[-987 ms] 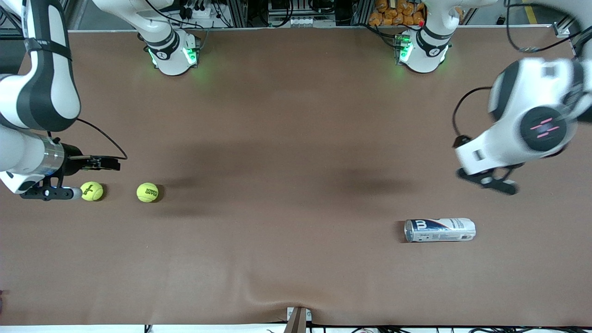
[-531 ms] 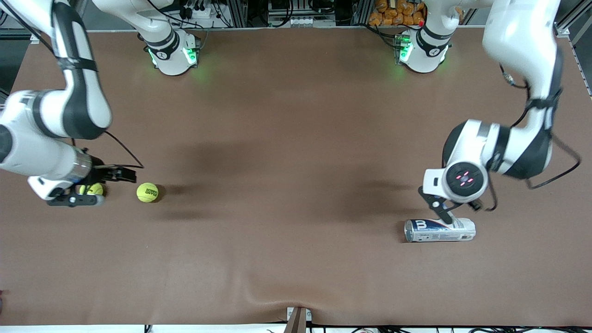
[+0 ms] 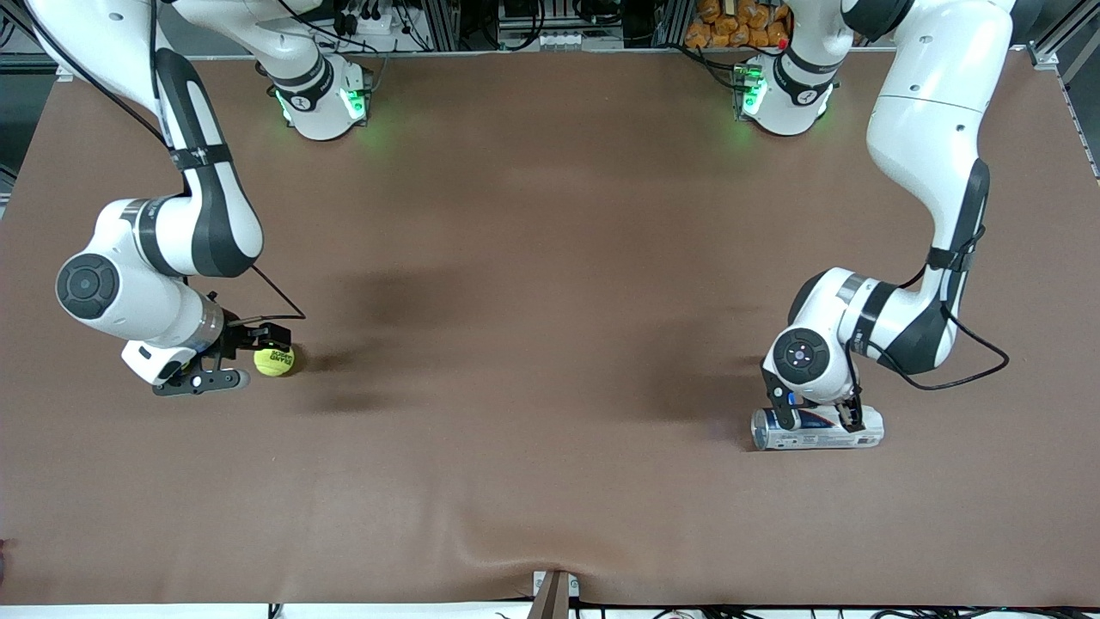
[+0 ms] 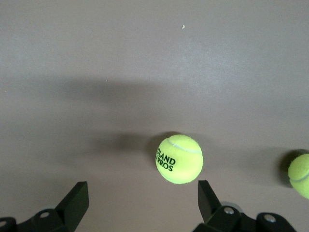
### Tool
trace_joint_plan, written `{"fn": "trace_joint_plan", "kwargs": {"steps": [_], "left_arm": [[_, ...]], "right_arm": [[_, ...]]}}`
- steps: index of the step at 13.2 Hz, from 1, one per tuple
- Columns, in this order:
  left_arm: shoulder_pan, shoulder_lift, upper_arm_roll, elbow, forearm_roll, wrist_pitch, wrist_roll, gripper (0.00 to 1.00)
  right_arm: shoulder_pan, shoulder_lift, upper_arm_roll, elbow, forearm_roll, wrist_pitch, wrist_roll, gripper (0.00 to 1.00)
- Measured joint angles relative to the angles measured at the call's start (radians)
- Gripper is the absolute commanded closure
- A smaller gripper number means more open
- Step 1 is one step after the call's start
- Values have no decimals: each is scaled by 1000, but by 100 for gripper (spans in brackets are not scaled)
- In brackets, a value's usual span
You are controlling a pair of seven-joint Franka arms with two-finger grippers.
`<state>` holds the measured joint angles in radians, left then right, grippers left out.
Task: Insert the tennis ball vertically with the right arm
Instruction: 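Grasp the tennis ball with the right gripper while the left grasps the can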
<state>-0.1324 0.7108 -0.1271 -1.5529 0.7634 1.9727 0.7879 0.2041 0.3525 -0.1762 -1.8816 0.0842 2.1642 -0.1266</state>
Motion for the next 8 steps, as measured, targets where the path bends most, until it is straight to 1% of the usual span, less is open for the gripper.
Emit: {"fn": "trace_joint_plan", "kwargs": {"steps": [2,4,8], "left_arm": [[-2,6,-1,0,39,39,38,0],[-1,22,0,0,50,75,55,0],[-1,40,1,2,83,87,58,0]], "right_arm": [[-9,1,-6,-1,0,0,0,0],[-24,3,-9,-1,0,0,-3,0],[-64,10,-10,-3,0,0,-40,0]]}}
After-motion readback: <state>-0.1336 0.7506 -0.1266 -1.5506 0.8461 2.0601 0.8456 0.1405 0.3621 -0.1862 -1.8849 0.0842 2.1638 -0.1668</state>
